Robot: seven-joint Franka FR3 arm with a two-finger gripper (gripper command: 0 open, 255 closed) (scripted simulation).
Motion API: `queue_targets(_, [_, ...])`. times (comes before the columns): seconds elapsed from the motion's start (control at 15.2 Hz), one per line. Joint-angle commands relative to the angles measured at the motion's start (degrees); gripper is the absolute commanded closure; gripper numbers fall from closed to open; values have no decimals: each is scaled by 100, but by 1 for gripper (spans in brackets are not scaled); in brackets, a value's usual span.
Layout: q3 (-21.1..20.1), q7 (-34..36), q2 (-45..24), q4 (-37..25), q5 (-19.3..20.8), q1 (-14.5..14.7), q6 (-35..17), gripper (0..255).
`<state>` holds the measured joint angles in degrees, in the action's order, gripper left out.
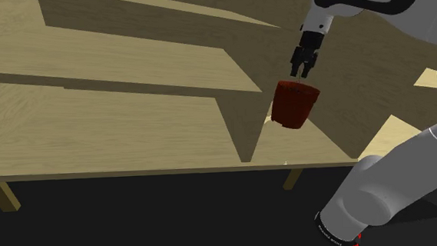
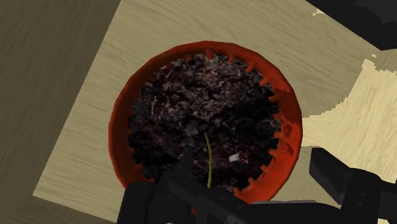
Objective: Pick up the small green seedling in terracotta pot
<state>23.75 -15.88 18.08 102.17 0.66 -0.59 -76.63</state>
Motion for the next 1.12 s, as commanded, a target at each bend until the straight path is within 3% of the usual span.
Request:
queue_targets(0.0, [244, -237, -242, -763, -125, -67, 106, 0])
queue_targets(0.59, [190, -220, -19, -27, -45, -118, -423, 0])
queue_targets(0.66, [182, -206, -33, -32, -55, -111, -432, 255])
queue_targets(1.06, [177, -205, 20, 55, -32, -120, -470, 255])
